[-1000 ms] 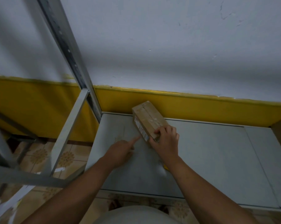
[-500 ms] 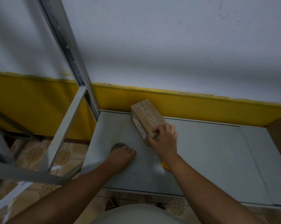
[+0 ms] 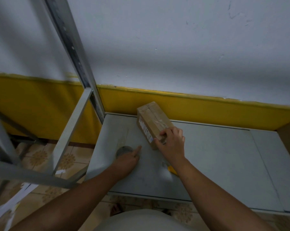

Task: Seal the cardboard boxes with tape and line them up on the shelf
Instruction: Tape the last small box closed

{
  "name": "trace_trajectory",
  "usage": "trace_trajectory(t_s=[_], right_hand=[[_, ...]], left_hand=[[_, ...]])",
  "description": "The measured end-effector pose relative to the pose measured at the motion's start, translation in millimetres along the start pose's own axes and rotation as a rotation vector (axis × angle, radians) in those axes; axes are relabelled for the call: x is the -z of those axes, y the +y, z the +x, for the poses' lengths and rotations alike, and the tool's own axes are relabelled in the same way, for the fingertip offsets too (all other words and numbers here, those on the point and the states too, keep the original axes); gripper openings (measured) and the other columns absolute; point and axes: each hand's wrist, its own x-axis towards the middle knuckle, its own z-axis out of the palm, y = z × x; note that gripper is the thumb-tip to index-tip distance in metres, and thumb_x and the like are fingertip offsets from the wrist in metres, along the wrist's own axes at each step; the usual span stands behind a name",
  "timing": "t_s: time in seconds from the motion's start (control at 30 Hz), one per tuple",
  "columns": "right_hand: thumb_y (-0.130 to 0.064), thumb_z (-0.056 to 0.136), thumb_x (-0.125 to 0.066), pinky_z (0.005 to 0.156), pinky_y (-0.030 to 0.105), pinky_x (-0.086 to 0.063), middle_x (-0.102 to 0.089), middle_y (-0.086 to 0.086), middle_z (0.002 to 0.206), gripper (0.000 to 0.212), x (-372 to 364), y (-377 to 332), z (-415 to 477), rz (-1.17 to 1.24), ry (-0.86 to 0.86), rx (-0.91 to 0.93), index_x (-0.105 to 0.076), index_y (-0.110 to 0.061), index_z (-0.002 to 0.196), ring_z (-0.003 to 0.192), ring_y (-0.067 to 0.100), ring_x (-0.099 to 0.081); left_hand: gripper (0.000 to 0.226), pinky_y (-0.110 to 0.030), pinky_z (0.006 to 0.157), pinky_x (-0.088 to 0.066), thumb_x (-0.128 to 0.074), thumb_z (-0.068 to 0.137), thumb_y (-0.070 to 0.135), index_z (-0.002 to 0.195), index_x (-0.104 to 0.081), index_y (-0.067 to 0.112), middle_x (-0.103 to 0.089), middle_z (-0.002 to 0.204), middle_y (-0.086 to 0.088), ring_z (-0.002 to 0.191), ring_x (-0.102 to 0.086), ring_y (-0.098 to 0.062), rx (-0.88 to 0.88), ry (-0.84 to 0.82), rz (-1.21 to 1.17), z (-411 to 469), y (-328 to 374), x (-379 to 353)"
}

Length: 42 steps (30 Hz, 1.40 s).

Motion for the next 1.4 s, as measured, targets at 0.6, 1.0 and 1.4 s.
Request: trace_trajectory(t_s=[0.6,1.0,1.4], right_hand=[[-0.056,0.077,-0.076,0.083,0.037,-0.037,-0.055,-0.006,0.109,0.035,-1.1,0.8,4.2,-0.017,-0.023,0.015,-0.063,-0.031,0.099,0.11,0.019,-0.043],[-0.05,0.086,-0.076,0.091,0.039,-0.037,-0.06,-0.009,0.117,0.024,16.0,27.7,10.5,0.162,-0.004,0.182,-0.071,-0.031,0.099,0.115,0.016,-0.051],[-0.031,0.099,-0.068,0.088,0.022,-0.057,-0.072,-0.012,0.117,0.026,30.6,50.7,33.6,0.57,-0.226,-0.014,-0.069,-0.027,0.125,0.104,-0.002,-0.067]], left_hand=[[0.044,-0.043,0.071,-0.054,-0.048,0.106,0.03,0.149,-0.045,0.033,-0.046,0.145,-0.006,0.105,-0.063,-0.031,-0.128,0.024,0.146,-23.4,-1.4,-4.7],[0.05,-0.043,0.086,-0.059,-0.06,0.097,0.031,0.147,-0.051,0.035,-0.049,0.158,0.003,0.123,-0.06,-0.025,-0.106,0.306,0.134,-37.0,1.7,11.6],[0.035,-0.007,0.088,-0.049,-0.072,0.1,0.031,0.134,-0.062,0.034,-0.069,0.128,0.013,0.111,-0.064,0.003,0.232,0.495,-0.991,16.8,75.8,79.7]])
